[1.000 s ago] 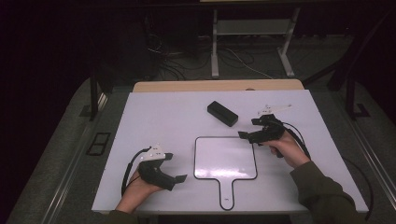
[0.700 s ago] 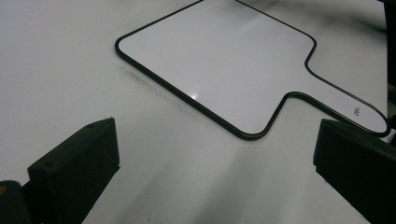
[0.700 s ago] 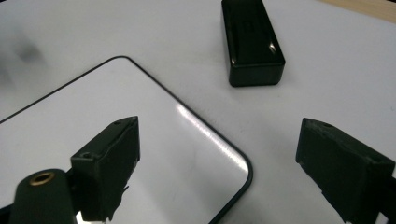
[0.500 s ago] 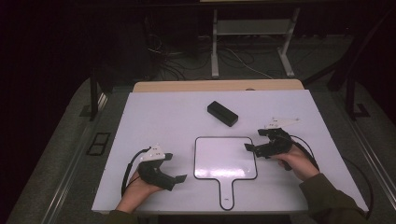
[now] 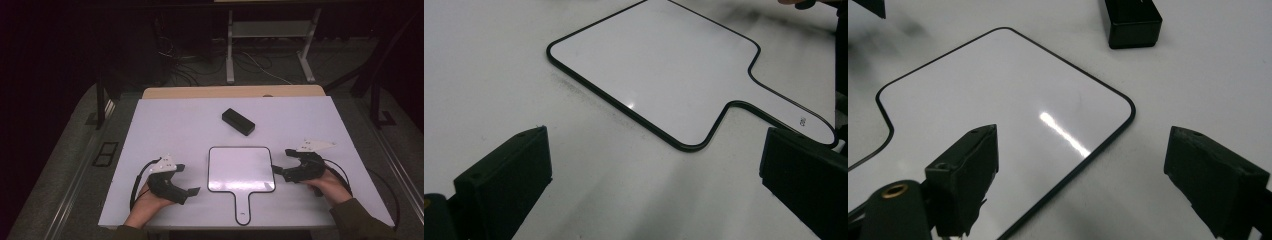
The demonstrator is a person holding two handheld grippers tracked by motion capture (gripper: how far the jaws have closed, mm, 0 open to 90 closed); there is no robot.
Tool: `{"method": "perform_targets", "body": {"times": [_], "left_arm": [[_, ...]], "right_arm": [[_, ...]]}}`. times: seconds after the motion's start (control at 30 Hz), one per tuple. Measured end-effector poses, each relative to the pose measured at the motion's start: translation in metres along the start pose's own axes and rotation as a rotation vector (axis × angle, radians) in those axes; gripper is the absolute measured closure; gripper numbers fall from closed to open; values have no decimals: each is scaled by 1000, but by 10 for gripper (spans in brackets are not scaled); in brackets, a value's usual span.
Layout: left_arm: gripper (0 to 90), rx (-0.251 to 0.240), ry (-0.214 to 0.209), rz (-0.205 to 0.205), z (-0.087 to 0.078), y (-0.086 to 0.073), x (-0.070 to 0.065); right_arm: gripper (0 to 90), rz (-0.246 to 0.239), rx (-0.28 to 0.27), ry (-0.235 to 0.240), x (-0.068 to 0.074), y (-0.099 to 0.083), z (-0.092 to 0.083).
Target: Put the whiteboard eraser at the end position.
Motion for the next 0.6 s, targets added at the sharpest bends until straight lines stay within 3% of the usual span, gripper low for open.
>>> {"method": "perform_targets", "body": {"times": [0.6], "left_arm": [[0,4,5,1,0,-1,0]], "right_arm": [[128,7,16,18,7,-30,-31]]}}
Point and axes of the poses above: each handheld gripper's, and its own axes: z roughly forward along the jaws, y roughly out of its top, x roughly to its left, the point moved 10 cm from there along z, roughly forward along the jaws, and after that the axes turned 12 degrees about -x, right-handed, at the moved point
